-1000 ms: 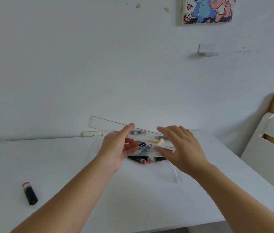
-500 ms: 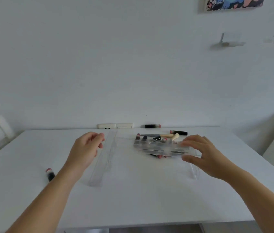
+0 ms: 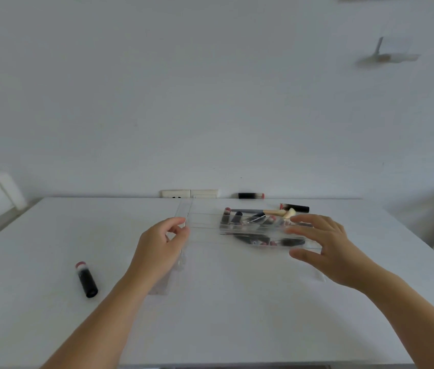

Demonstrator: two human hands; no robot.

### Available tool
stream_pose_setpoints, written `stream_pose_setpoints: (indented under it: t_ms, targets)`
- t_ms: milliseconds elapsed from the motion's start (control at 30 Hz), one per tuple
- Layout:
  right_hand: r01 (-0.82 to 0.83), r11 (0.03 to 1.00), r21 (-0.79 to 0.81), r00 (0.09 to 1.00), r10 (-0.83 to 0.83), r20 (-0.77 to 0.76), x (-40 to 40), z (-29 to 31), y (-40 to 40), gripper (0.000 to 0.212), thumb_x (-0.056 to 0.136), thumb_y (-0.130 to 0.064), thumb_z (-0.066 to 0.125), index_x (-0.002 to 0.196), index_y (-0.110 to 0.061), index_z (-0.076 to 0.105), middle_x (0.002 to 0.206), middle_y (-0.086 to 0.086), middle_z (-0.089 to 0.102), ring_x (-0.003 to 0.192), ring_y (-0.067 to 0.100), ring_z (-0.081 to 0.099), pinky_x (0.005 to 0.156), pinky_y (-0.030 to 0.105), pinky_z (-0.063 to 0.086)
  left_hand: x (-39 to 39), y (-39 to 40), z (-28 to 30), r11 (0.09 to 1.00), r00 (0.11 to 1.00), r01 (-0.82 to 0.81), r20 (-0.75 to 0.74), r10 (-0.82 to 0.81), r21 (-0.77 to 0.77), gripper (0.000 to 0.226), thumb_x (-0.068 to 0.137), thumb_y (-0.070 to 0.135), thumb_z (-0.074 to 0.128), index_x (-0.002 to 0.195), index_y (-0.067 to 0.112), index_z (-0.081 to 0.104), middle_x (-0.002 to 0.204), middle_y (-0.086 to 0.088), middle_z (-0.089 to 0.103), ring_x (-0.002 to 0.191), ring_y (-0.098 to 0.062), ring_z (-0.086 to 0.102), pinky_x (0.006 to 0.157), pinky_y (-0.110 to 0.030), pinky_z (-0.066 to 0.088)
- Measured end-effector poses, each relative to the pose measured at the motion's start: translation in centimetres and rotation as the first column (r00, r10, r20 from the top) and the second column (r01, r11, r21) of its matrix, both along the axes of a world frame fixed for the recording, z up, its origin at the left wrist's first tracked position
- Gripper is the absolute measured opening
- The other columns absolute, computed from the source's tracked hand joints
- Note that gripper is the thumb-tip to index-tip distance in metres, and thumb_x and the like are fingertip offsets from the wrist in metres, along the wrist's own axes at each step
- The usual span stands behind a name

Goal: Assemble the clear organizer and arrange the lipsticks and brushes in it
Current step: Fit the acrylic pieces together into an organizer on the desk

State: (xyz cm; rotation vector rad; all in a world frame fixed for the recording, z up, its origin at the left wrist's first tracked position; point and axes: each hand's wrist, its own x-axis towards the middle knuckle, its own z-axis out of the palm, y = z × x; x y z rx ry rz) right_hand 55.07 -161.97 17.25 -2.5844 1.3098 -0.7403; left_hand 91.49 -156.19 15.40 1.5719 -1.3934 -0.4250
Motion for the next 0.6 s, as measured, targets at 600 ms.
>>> stream_pose_setpoints:
  t_ms: [600]
  targets:
    - [-0.020,1.000,-0.015,0.995,0.022,0.096,0.7,-1.4,-1.7,0.047,0.085,-0.064,0.052,0.131,-0.058,0.049,0.146,-0.042,0.031,0.140,-0.017,0.014,0.119,0.037,0.017,0.9,-0.4,-0.6,0.999,0.999,-0.047,-0.007,0.047,0.012,0.010,0.097,0.038,0.066,0.099,0.041,0.075,0.052,0.015,0.054,0.047,-0.006,0.044,0.052,-0.011,0.039]
